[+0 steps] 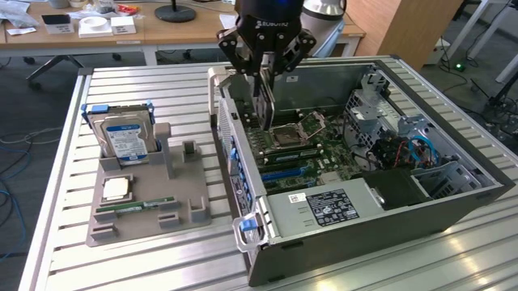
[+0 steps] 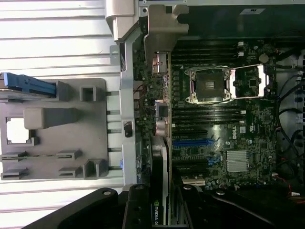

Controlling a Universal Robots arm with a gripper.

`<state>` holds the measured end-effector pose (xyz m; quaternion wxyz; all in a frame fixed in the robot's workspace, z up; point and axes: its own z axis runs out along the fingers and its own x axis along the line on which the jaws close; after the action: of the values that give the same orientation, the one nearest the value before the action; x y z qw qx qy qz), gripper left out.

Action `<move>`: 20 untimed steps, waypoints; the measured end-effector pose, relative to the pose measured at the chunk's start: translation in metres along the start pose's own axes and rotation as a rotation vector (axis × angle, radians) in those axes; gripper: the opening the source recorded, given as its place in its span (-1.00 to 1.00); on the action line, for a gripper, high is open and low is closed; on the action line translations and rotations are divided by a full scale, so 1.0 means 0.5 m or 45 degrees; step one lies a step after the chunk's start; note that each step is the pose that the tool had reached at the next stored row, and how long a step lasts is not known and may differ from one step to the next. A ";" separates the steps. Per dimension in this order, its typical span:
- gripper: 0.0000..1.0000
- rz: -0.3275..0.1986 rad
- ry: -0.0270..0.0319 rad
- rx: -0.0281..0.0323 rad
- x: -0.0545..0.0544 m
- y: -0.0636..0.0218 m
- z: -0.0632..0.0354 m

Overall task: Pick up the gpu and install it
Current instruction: 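Pick up the gpu and move the gpu toward the slot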

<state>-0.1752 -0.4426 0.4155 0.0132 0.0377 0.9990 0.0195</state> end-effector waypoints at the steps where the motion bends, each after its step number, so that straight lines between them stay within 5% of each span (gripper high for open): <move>1: -0.47 0.000 0.0001 -0.0008 -0.006 0.001 0.000; 20: -0.47 0.000 0.0004 -0.0059 -0.114 0.011 0.003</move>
<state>-0.1180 -0.4412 0.4155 0.0131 0.0377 0.9990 0.0218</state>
